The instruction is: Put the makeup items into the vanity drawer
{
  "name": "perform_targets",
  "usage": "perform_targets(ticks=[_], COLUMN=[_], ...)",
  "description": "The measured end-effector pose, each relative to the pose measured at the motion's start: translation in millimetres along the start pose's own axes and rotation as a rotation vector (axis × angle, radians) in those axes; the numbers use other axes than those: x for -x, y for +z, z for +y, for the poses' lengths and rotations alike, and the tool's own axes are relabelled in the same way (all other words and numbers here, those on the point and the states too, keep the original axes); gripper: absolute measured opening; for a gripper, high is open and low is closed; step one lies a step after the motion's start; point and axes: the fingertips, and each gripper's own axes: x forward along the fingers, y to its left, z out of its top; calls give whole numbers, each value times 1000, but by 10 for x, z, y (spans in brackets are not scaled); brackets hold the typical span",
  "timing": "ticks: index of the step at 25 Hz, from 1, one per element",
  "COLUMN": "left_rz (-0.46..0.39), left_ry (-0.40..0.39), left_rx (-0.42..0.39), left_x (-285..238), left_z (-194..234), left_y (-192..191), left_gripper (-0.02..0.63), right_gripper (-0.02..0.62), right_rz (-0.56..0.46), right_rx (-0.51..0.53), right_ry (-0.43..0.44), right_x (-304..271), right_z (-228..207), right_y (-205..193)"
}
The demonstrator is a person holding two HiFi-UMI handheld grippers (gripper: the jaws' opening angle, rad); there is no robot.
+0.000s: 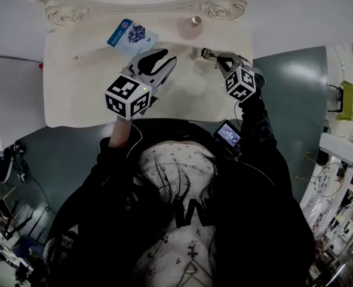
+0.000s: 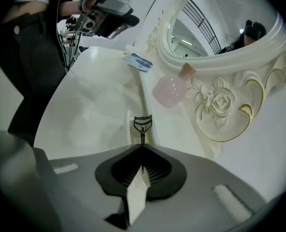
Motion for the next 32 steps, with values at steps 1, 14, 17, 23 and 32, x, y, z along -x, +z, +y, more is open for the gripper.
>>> perform_targets(ticks=[1,14,17,23,32], left_rz=[-1,-8,-12,-26,-20], left_ry=[0,7,13,33,39], left_rx=[4,7,11,26,15], left_x=[-7,30,55,89,96], left_z=[9,41,47,92,41], left_y=[3,16,17,35,18], left_gripper=[123,123,123,123,123], right_gripper=[21,20,19,63,103], right_rz=[13,48,44,18,-23], right_rx=[6,-76,-112,-218,-273], right_ry=[2,-70,-67,14,50], right_x=[-3,-110,-139,-96,3], right_z=[-1,-175,-184,-182,-91], right_y=[-37,-213,-196,-117,-71])
